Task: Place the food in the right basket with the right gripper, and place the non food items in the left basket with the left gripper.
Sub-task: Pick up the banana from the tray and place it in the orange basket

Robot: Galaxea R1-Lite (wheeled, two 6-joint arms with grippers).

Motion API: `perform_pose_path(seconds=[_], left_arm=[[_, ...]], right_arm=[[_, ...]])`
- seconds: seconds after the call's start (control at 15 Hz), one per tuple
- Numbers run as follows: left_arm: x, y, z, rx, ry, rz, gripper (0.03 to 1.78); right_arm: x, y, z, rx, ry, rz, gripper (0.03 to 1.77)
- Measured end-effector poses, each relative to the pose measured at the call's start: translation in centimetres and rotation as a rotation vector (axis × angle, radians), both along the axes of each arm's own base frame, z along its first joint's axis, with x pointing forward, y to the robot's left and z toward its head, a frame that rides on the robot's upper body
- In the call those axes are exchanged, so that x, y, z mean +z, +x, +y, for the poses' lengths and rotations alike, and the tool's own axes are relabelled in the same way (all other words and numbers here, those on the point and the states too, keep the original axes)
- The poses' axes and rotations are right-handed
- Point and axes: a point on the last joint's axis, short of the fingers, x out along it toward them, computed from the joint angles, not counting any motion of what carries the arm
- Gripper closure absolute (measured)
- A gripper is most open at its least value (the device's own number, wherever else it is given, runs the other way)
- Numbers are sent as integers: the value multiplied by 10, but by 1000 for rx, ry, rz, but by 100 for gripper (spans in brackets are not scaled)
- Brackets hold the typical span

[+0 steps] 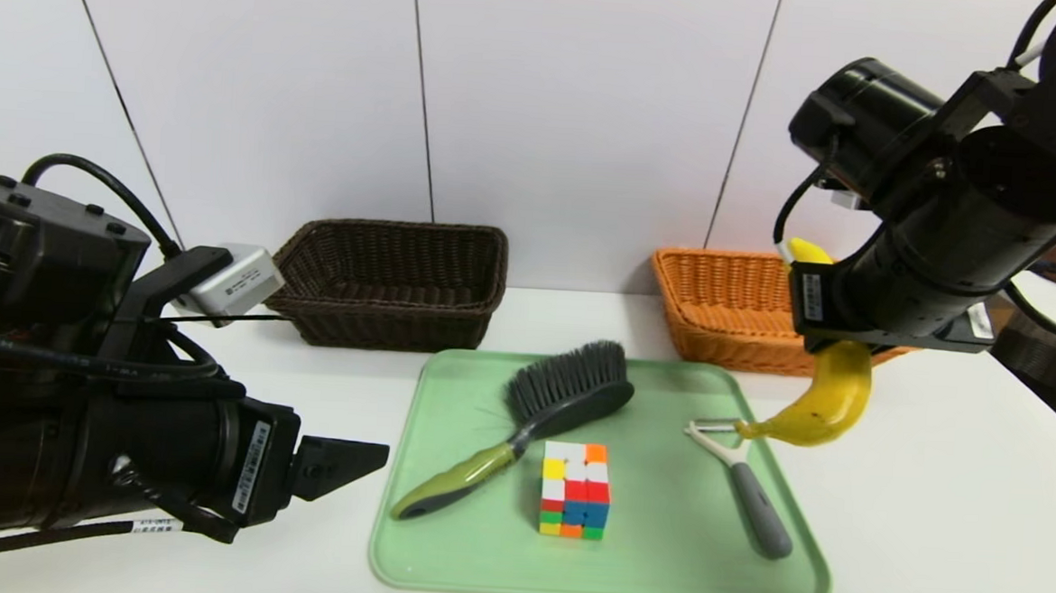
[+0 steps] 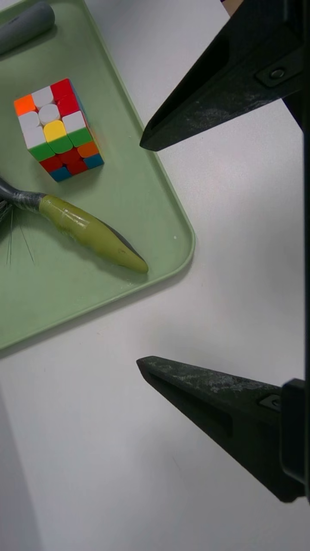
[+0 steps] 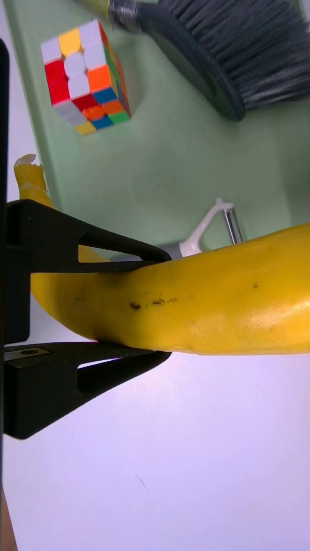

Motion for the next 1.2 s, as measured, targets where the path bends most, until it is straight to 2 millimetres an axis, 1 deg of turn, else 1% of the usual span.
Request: perform_pose_path(seconds=[0.2, 0.47, 0.6, 0.93, 1.2], left_arm=[[1, -3, 2, 0, -3, -3, 12], [2, -6, 5, 2, -8, -10, 12], [2, -8, 6, 3, -5, -7, 12], [3, -12, 9, 1, -3, -10, 12], [4, -15, 11, 0, -3, -13, 12]], right_arm=[[8, 5, -26, 78, -81, -4, 137], [26, 11, -64, 246, -225, -62, 137], [34, 10, -79, 331, -309, -88, 137], [44, 4, -96, 549, -411, -78, 137], [49, 8, -106, 681, -525, -101, 137]])
